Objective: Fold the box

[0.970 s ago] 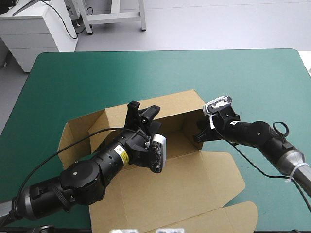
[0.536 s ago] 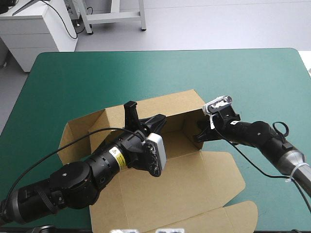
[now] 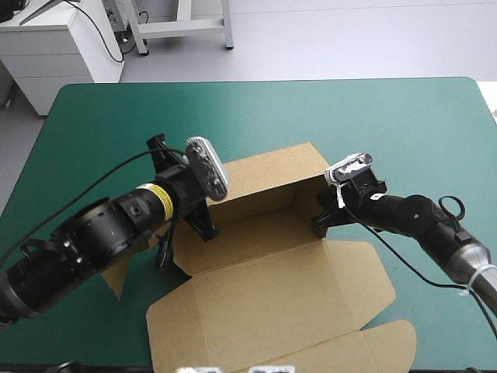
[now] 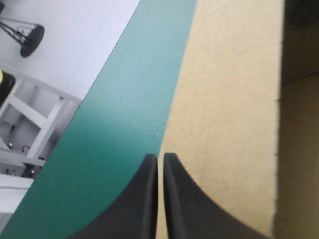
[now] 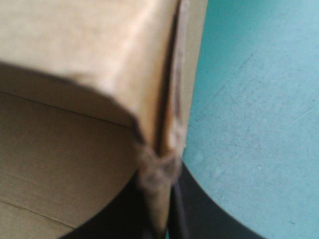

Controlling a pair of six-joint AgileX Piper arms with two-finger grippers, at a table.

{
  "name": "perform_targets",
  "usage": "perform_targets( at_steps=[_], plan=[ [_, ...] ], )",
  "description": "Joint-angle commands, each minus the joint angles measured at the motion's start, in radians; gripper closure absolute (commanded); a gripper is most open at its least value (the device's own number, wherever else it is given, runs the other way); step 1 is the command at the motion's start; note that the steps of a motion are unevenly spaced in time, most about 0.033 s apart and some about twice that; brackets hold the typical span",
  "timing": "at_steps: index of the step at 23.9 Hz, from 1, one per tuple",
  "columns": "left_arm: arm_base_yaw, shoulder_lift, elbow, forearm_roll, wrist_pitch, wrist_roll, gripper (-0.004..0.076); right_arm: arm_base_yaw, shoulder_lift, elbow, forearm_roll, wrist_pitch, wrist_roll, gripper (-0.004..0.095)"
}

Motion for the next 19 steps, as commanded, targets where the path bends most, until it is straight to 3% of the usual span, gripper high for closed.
perform_targets(
  at_steps=[1, 6, 13, 19],
  plan=[
    [0.131, -0.022, -0.071, -0.129, -0.045, 0.056, 0.0706, 0.0, -0.051, -0.032, -0.004, -0.013, 0.033, 0.0924],
    [0.377, -0.022, -0.15, -0.36, 0.059, 0.126, 0.0706, 0.0, -0.085, -0.039, -0.177, 0.032, 0.18, 0.0924],
    [0.646, -0.02, -0.168, -0.433, 0.227, 0.079, 0.0707, 0.0, -0.111, -0.121, -0.342, 0.136, 0.363, 0.0924],
    [0.786, -0.02, -0.168, -0.44, 0.214, -0.002, 0.0714, 0.0, -0.111, -0.228, -0.463, 0.33, 0.596, 0.0924]
  ],
)
